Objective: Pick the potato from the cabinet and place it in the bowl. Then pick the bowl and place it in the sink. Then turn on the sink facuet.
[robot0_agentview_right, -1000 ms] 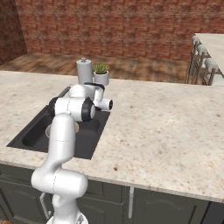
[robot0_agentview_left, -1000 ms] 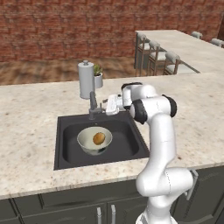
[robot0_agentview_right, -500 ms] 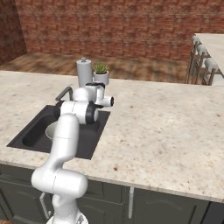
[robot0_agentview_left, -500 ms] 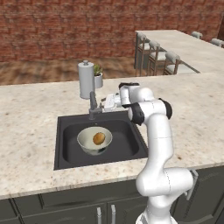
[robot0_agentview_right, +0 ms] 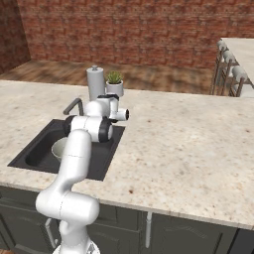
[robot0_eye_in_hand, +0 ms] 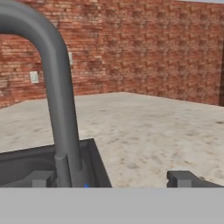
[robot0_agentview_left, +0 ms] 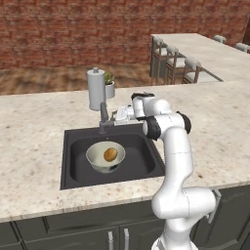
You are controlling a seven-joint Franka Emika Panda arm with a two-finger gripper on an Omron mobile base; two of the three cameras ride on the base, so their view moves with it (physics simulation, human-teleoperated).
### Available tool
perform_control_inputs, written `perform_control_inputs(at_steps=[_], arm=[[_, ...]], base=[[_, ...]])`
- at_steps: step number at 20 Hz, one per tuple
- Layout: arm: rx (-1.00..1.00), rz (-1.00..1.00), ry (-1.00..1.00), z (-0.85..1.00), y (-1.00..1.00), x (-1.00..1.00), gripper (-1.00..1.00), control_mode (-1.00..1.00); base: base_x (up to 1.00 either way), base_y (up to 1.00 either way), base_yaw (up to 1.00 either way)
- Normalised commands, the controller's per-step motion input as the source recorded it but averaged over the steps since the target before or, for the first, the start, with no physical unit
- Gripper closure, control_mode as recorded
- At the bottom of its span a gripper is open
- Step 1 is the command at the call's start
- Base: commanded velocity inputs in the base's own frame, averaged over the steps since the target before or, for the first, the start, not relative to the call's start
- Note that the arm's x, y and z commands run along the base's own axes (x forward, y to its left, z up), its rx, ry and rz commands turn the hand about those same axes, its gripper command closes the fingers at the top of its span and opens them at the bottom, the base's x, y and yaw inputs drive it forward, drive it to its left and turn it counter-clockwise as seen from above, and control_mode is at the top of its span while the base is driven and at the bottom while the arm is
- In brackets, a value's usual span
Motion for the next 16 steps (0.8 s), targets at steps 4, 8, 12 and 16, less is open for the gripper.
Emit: perform_control_inputs(at_steps=[4,8,12,16], arm=[[0.0,0.0,0.0,0.0,0.13,0.0,1.0,-1.0],[0.0,-0.01,0.0,0.0,0.2,0.0,1.0,-1.0],[0.02,-0.07,0.01,0.0,-0.02,0.04,1.0,-1.0],[0.08,-0.1,0.09,0.0,-0.31,0.18,1.0,-1.0]], base=[[0.0,0.0,0.0],[0.0,0.0,0.0],[0.0,0.0,0.0],[0.0,0.0,0.0]])
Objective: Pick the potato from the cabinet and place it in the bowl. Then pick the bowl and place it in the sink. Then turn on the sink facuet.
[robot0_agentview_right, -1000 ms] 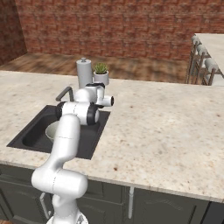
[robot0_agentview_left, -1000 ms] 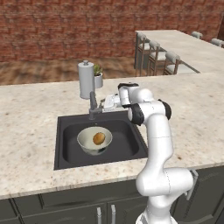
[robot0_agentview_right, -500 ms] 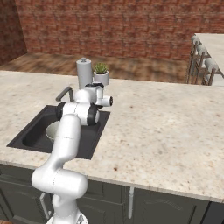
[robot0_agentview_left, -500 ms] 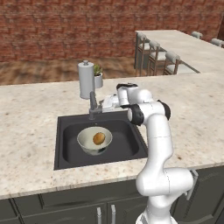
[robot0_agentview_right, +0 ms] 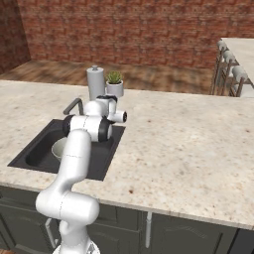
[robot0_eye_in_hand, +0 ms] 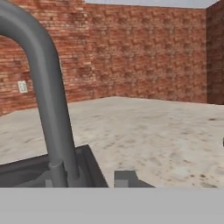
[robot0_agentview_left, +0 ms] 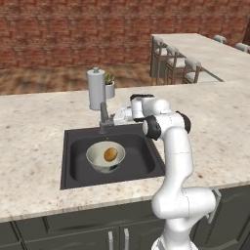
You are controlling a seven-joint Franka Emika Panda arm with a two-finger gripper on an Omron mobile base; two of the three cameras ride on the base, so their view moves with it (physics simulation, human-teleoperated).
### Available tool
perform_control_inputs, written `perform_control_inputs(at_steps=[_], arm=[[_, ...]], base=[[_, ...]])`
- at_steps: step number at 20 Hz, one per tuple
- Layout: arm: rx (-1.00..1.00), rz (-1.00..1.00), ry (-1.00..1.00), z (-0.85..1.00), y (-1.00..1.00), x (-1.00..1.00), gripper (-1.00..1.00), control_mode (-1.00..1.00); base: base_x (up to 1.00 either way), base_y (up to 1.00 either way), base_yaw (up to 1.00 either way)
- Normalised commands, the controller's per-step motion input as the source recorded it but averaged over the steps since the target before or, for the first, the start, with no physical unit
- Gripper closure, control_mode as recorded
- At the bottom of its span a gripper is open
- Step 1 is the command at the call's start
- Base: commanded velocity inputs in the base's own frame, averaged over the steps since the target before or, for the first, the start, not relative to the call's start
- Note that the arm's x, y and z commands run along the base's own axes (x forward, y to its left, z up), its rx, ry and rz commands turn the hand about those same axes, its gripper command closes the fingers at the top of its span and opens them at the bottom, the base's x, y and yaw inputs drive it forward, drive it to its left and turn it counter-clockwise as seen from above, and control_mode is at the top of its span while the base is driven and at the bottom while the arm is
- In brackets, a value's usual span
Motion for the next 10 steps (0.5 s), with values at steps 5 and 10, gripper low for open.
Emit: perform_control_inputs(at_steps=[5,10], arm=[[0.07,-0.15,0.1,0.0,-0.4,0.15,1.0,-1.0],[0.1,-0.15,0.09,0.0,-0.67,0.17,1.0,-1.0]], base=[[0.0,0.0,0.0],[0.0,0.0,0.0]])
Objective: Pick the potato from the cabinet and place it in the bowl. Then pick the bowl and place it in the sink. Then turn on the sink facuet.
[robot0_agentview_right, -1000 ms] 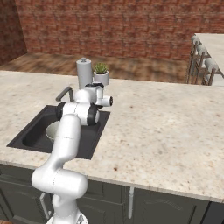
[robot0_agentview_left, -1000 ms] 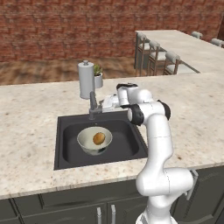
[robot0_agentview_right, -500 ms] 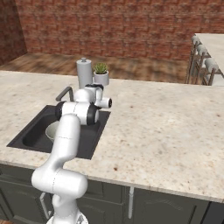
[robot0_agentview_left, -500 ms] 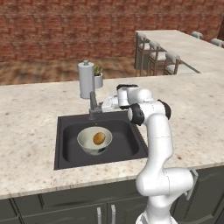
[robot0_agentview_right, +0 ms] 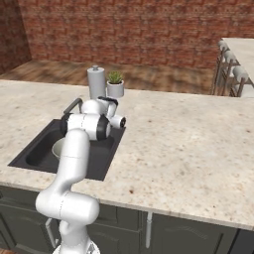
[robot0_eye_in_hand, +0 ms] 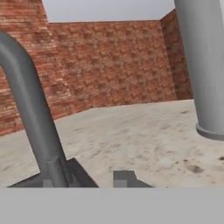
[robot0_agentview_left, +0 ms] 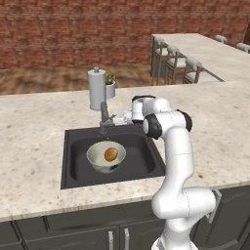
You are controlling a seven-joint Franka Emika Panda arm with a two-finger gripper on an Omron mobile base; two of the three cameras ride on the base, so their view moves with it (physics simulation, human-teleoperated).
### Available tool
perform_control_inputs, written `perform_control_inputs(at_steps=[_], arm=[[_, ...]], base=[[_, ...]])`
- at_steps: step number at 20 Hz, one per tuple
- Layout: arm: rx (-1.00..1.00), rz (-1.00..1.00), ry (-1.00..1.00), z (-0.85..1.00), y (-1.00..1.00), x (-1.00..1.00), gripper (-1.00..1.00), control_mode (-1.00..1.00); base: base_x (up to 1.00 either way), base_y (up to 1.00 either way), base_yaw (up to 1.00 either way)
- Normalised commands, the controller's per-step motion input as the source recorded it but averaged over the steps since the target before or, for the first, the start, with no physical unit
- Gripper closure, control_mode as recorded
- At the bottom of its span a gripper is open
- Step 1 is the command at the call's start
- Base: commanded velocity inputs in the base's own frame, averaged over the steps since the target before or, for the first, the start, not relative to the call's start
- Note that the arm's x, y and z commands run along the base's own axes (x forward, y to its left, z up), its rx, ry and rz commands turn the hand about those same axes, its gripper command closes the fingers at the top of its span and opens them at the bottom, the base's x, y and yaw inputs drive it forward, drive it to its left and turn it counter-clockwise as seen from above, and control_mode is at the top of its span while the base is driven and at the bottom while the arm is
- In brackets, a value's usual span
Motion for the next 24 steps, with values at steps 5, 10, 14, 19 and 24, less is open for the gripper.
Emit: perform_control_inputs(at_steps=[5,10,14,19,24], arm=[[0.13,-0.13,0.08,0.0,-0.79,0.28,1.0,-1.0],[0.17,-0.11,0.09,0.0,-0.9,0.31,1.0,-1.0],[0.14,-0.09,0.08,0.0,-0.72,0.28,1.0,-1.0],[0.09,-0.09,0.08,0.0,-0.56,0.25,1.0,-1.0],[0.1,-0.07,0.11,-0.07,-0.68,0.25,1.0,-1.0]], base=[[0.0,0.0,0.0],[0.0,0.0,0.0],[0.0,0.0,0.0],[0.0,0.0,0.0],[0.0,0.0,0.0]])
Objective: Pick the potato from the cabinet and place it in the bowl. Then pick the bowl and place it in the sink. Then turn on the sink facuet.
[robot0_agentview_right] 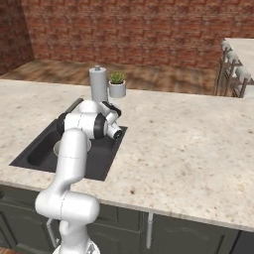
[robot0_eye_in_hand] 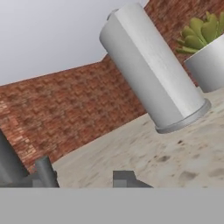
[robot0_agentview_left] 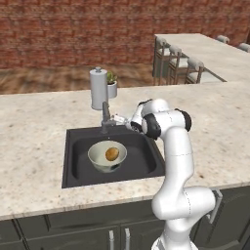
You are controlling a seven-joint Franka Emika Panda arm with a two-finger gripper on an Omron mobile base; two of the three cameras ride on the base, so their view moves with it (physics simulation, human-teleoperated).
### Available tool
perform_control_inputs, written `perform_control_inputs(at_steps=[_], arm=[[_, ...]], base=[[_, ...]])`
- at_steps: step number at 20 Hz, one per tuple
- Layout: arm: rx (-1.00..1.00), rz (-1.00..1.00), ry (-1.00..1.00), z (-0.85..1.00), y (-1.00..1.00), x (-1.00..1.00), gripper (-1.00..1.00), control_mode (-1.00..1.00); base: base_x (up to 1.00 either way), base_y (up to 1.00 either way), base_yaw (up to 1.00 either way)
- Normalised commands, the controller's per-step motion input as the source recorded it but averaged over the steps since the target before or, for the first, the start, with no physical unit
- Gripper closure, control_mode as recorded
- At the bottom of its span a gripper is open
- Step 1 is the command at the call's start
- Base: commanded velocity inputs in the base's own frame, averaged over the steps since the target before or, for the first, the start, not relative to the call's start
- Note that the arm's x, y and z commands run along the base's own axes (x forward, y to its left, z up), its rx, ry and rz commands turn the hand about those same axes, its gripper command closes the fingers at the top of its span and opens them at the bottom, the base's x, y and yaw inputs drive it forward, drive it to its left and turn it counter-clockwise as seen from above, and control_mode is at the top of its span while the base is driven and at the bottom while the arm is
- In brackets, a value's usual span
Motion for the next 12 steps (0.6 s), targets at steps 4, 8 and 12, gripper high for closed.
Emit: perform_control_inputs(at_steps=[4,8,12], arm=[[0.1,-0.03,0.16,-0.18,-0.83,0.25,1.0,-1.0],[0.1,-0.02,0.18,-0.24,-0.91,0.2,1.0,-1.0],[0.12,-0.01,0.19,-0.31,-1.0,0.11,1.0,-1.0]], base=[[0.0,0.0,0.0],[0.0,0.0,0.0],[0.0,0.0,0.0]])
